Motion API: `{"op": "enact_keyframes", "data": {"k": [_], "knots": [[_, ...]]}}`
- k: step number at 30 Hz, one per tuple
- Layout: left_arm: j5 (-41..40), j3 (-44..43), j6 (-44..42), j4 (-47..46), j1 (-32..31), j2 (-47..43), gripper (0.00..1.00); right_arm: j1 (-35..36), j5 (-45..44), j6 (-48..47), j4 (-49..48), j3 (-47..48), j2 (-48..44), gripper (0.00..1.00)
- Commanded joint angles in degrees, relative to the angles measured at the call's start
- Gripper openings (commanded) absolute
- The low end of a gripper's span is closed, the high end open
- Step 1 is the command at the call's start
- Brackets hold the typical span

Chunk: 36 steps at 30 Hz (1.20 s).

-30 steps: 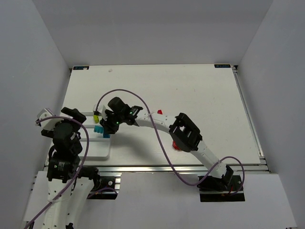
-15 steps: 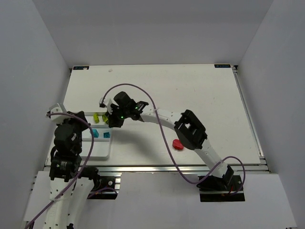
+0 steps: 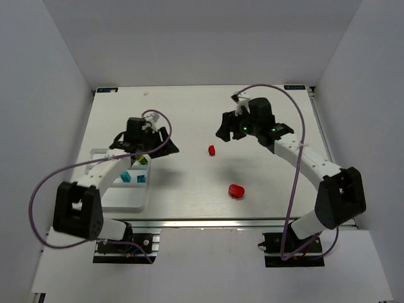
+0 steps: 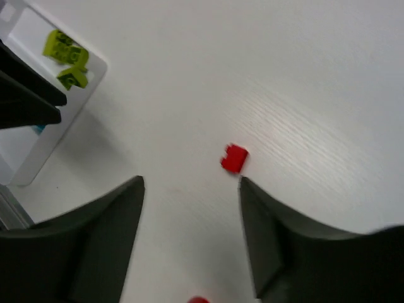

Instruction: Sort the legos into containers by color

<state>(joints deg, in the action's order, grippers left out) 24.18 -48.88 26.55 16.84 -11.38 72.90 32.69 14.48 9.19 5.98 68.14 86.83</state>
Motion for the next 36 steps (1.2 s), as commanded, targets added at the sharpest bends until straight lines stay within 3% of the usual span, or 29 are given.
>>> {"op": "enact_keyframes", "data": {"k": [1,2,4,7,10,11,23,27,28,31,32,35,36], "knots": [[1.41,-5.76,2.45,1.18,-6.27,7.49,0.65,-7.42,4.23,2.07,6.22,-1.0,-3.32,0.73],[-2.09,-6.92,3.85,1.35,-7.77,9.43,0.66,-8.94,6.24,2.06,8.07,-0.99,-3.85,0.78],[-6.32,-11.73,5.7,2.66,-12.51,15.4,0.67,-14.89,9.06,2.06,10.63,-2.91,-5.69,0.76],[-15.99,-19.89,10.18,6.79,-18.4,23.23,0.68,-20.89,14.77,2.5,8.36,-8.35,-9.56,0.58],[-25.3,-25.89,13.34,11.19,-22.62,29.72,0.69,-26.25,17.33,2.33,6.94,-11.18,-13.69,0.52],[-27.15,-29.57,13.97,12.76,-23.59,31.14,0.98,-26.88,17.77,1.37,7.81,-10.32,-14.4,0.52],[-43.87,-54.55,18.72,29.11,-30.9,51.8,0.95,-34.44,25.42,1.53,8.0,-12.15,-17.74,0.56],[-45.45,-57.99,19.24,31.5,-31.43,55.33,0.76,-35.23,27.0,1.44,7.38,-12.94,-18.27,0.54],[-45.72,-57.73,19.25,31.24,-31.43,55.33,0.61,-35.5,27.27,1.53,7.29,-13.12,-18.27,0.53],[-46.51,-56.77,19.25,30.8,-31.95,53.75,0.34,-35.67,27.88,1.27,7.29,-13.38,-18.01,0.49],[-47.2,-56.41,19.42,30.8,-31.95,53.14,0.18,-35.68,28.23,1.09,7.47,-13.47,-18.01,0.47],[-49.66,-53.17,20.21,32.11,-31.95,48.93,0.01,-35.68,29.29,0.66,7.29,-13.82,-17.92,0.43],[-51.5,-51.59,20.56,32.55,-31.95,47.26,0.0,-35.59,29.38,0.39,7.29,-13.91,-17.92,0.41]]}}
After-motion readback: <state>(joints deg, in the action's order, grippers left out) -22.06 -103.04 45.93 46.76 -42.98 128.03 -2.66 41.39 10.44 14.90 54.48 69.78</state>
